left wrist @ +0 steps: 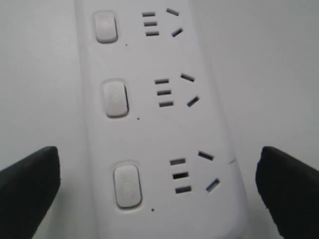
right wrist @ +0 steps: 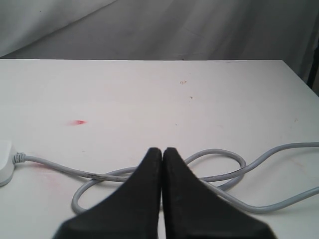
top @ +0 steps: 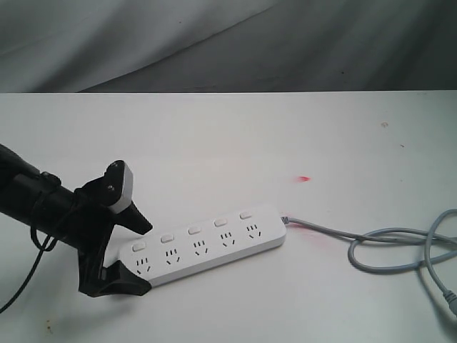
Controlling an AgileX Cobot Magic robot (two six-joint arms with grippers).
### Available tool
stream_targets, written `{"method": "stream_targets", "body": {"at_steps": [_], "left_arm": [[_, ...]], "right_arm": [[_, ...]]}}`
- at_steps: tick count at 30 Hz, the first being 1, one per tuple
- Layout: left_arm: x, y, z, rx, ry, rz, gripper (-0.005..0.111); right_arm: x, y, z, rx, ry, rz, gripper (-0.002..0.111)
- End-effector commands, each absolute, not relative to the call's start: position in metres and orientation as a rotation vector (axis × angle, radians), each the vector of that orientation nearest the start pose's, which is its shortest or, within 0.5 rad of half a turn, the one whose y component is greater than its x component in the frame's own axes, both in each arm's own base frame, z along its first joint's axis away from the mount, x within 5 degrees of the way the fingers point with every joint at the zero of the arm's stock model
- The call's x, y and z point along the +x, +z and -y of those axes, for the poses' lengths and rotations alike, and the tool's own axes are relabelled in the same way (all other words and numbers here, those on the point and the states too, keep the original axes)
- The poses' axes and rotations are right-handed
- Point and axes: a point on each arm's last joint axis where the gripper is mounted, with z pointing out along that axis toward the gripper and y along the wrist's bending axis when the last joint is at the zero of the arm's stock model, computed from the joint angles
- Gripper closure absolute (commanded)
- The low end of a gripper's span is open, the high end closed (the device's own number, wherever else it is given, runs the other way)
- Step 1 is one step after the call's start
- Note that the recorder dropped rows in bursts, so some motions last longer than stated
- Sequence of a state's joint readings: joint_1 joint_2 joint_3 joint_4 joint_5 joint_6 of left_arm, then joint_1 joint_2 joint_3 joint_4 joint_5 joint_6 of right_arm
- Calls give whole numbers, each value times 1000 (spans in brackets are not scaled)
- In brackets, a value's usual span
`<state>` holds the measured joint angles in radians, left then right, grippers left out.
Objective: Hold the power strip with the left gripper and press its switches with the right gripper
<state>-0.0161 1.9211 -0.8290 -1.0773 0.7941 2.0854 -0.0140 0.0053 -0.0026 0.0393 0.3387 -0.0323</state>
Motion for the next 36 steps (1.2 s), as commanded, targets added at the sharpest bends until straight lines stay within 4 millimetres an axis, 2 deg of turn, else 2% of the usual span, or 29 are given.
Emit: {"method": "stream_targets", "body": {"at_steps": [1, 22, 24, 28, 31, 36], "left_arm": [[297, 106, 64, 1474, -665, -2116, 2], [298, 96, 62, 1479, -667, -2145, 4], [299, 96, 62, 1462, -661, -2150, 13], [298, 96, 62, 1469, -659, -2149, 47], [298, 96, 62, 1469, -659, -2149, 66], [298, 96, 62, 1477, -658, -2148, 80]], "right_arm": [[54, 183, 0, 10, -6, -1818, 108], [54, 183, 0, 10, -6, -1818, 108], [54, 183, 0, 10, -6, -1818, 108], [54, 183, 0, 10, -6, -1818, 108], [54, 183, 0, 10, -6, -1818, 108], [54, 183, 0, 10, -6, -1818, 108]]}}
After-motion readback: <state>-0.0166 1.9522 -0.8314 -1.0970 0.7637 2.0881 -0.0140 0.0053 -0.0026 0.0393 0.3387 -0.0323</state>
